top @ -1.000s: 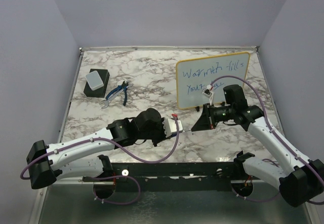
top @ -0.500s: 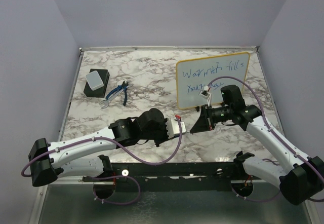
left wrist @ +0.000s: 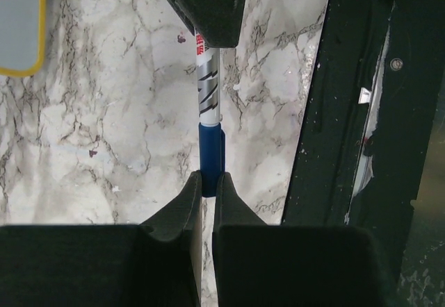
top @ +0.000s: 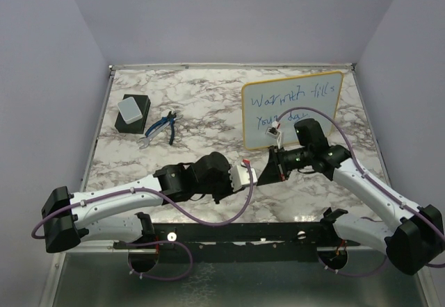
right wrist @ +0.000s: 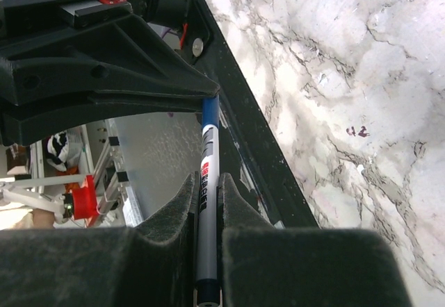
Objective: Write a sentence on the whiteboard
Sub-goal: Close the whiteboard marker at the center of the board.
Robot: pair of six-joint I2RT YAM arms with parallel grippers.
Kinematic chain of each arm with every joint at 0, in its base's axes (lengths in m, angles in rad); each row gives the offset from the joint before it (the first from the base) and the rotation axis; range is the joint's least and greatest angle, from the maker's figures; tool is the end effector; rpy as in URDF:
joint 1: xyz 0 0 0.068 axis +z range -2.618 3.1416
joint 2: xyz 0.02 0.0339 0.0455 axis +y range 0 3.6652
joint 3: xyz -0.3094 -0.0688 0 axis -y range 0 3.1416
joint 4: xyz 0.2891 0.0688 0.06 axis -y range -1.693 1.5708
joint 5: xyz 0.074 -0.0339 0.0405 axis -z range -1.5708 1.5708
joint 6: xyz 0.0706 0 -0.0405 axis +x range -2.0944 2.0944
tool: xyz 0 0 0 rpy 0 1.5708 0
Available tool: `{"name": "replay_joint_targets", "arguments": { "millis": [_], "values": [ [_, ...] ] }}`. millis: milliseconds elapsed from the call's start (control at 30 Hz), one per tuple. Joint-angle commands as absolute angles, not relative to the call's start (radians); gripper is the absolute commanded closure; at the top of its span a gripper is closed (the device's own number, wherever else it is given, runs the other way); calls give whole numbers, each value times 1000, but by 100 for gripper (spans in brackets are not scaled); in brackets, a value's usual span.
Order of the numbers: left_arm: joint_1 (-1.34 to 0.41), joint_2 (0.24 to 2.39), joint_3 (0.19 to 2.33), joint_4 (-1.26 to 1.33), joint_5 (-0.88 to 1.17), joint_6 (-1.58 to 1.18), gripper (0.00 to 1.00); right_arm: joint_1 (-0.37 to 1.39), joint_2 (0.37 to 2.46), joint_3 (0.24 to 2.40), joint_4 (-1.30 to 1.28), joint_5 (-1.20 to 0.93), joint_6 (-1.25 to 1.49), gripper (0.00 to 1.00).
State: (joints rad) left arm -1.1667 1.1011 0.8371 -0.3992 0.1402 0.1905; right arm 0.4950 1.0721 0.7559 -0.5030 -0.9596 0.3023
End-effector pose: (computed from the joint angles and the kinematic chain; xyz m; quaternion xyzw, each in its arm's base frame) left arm 0.1042 -0.2688 0.2833 0.5867 0.6787 -0.2607 0.3567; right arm 0.1869 0.1666 0.2687 -0.2480 0.8051 0.5221 0.1334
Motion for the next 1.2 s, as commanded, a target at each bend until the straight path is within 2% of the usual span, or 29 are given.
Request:
{"name": "replay_joint_targets", "arguments": {
  "millis": [0,433,867,1067,1167],
  "values": [
    [-1183,1079,841,-88,88,137,100,582,1104,723,-418,-968,363,99],
    [-1186,1049,774,90,119,82,100,709,1194,685,-266,-976,443,99],
    [-1187,1048,749,156,113,67,100,811,1283,673,-159,-969,508,99],
    [-1187,1045,740,161,100,69,100,856,1322,683,-161,-938,511,99],
    [-1187,1045,737,139,100,58,100,859,1309,707,-221,-852,498,99]
  ]
}}
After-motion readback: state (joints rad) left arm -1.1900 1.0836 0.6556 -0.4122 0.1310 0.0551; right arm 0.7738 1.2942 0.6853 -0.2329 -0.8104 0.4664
